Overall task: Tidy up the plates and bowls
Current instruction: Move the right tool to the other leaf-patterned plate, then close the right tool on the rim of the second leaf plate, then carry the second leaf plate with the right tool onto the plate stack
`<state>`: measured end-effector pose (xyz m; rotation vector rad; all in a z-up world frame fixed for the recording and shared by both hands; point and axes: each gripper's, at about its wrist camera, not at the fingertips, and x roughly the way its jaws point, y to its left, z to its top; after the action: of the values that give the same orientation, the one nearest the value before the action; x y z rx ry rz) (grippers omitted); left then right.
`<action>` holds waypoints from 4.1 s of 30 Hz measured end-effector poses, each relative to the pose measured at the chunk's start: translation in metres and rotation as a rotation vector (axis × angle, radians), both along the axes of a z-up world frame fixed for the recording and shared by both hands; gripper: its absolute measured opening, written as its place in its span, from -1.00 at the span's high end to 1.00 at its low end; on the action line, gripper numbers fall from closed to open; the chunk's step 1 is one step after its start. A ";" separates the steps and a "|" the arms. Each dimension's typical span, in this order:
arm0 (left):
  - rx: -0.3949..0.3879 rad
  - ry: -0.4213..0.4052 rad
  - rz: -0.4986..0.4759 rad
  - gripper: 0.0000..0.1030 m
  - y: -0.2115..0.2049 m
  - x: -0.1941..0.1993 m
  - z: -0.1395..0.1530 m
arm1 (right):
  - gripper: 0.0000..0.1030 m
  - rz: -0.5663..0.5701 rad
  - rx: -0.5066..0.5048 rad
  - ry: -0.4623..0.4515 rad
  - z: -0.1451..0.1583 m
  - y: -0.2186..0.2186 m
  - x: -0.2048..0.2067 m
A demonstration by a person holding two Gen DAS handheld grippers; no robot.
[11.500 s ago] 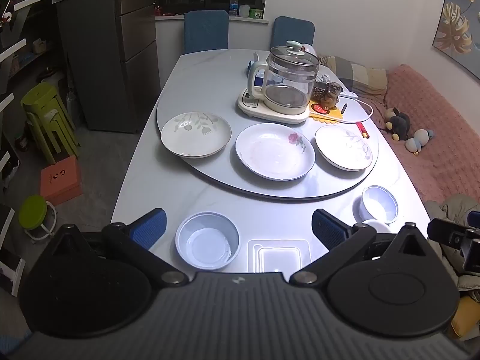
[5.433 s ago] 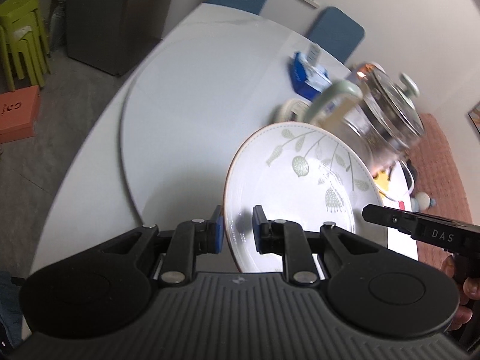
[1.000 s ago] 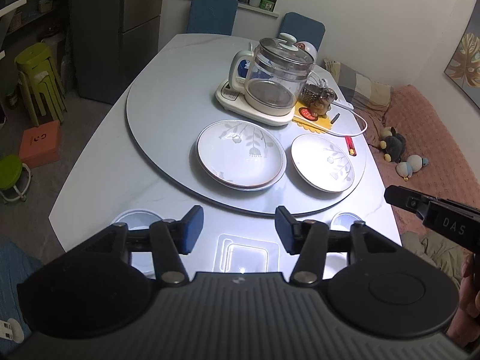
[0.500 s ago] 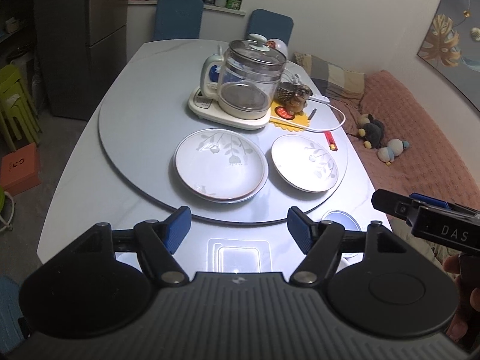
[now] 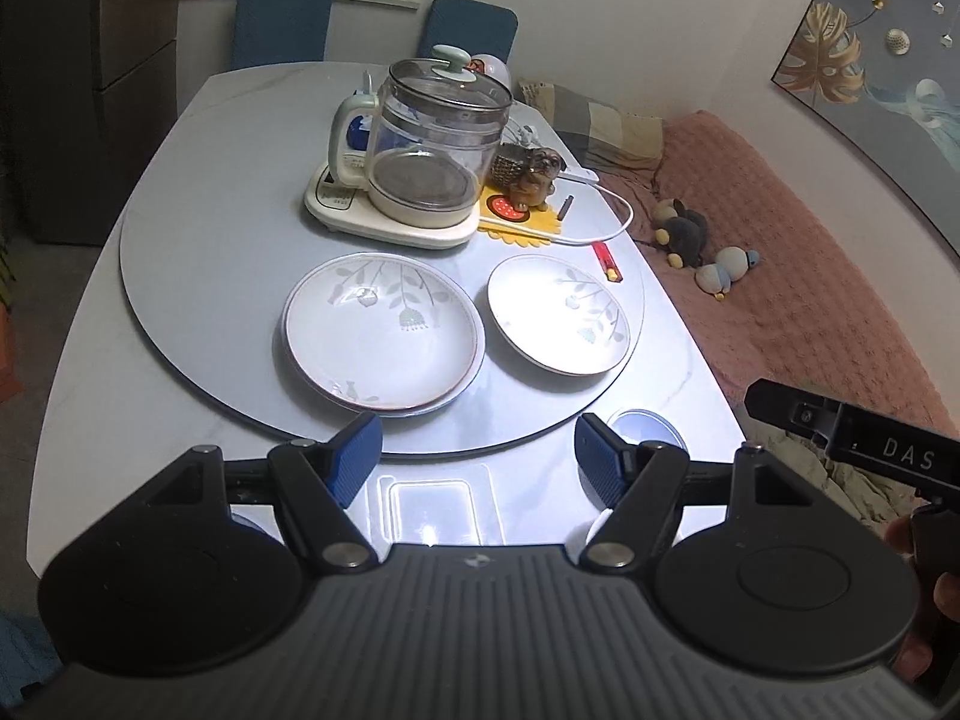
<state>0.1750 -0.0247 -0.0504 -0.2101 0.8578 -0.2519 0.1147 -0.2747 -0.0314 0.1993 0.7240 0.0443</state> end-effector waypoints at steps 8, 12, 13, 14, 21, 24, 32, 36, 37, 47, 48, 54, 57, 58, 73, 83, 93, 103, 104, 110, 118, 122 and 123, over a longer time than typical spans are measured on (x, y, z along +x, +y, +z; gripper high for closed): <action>-0.032 0.040 -0.058 -0.46 -0.015 0.023 -0.016 | -0.64 -0.064 0.008 0.032 -0.004 -0.010 0.000; -0.041 0.063 -0.063 -0.46 -0.029 0.040 -0.026 | -0.63 -0.071 0.002 0.050 -0.010 -0.020 0.010; -0.045 0.067 -0.063 -0.46 -0.032 0.045 -0.028 | -0.63 -0.069 0.009 0.057 -0.011 -0.024 0.014; -0.050 0.070 -0.061 -0.46 -0.036 0.049 -0.030 | -0.63 -0.067 0.016 0.062 -0.013 -0.028 0.018; -0.083 0.123 -0.041 -0.46 -0.064 0.083 -0.052 | -0.59 -0.016 0.021 0.107 -0.028 -0.055 0.063; -0.085 0.158 -0.025 -0.46 -0.077 0.101 -0.069 | -0.52 0.000 0.014 0.133 -0.038 -0.066 0.084; -0.118 0.225 0.030 -0.46 -0.100 0.146 -0.099 | -0.37 0.058 0.019 0.197 -0.062 -0.091 0.140; -0.124 0.234 0.055 -0.44 -0.108 0.170 -0.108 | -0.25 0.082 0.019 0.234 -0.074 -0.105 0.162; -0.127 0.237 0.063 -0.44 -0.109 0.175 -0.110 | -0.22 0.089 0.012 0.245 -0.078 -0.109 0.169; -0.139 0.278 0.105 -0.38 -0.123 0.221 -0.140 | 0.07 0.167 0.001 0.291 -0.115 -0.121 0.240; -0.136 0.283 0.104 -0.37 -0.125 0.223 -0.145 | 0.07 0.177 0.001 0.293 -0.118 -0.120 0.247; -0.123 0.328 0.103 -0.20 -0.133 0.237 -0.172 | 0.17 0.219 0.012 0.319 -0.145 -0.119 0.279; -0.124 0.337 0.106 -0.10 -0.134 0.243 -0.180 | 0.24 0.229 0.020 0.331 -0.157 -0.119 0.292; -0.124 0.341 0.105 -0.06 -0.135 0.245 -0.183 | 0.25 0.231 0.025 0.336 -0.162 -0.119 0.297; -0.074 0.317 0.108 0.01 -0.142 0.274 -0.196 | 0.47 0.257 0.118 0.352 -0.192 -0.125 0.330; -0.074 0.282 0.171 0.07 -0.138 0.288 -0.194 | 0.60 0.318 0.146 0.344 -0.197 -0.123 0.340; -0.130 0.292 0.147 0.07 -0.127 0.282 -0.168 | 0.60 0.325 0.174 0.314 -0.167 -0.124 0.333; -0.196 0.247 0.144 0.07 -0.100 0.254 -0.123 | 0.60 0.298 0.194 0.289 -0.122 -0.112 0.305; -0.201 0.242 0.144 0.07 -0.096 0.251 -0.119 | 0.60 0.293 0.197 0.287 -0.118 -0.110 0.300; -0.239 0.217 0.164 0.07 -0.072 0.229 -0.095 | 0.60 0.285 0.207 0.271 -0.094 -0.095 0.276; -0.274 0.186 0.203 0.07 -0.035 0.193 -0.075 | 0.60 0.311 0.218 0.238 -0.067 -0.064 0.248; -0.281 0.175 0.220 0.07 -0.019 0.176 -0.072 | 0.60 0.342 0.212 0.227 -0.062 -0.049 0.238; -0.287 0.178 0.227 0.07 -0.015 0.173 -0.072 | 0.60 0.349 0.210 0.228 -0.062 -0.046 0.237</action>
<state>0.3484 -0.0395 -0.1227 -0.6014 0.9635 -0.1438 0.3516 -0.3205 -0.0936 0.2799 0.9764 0.4377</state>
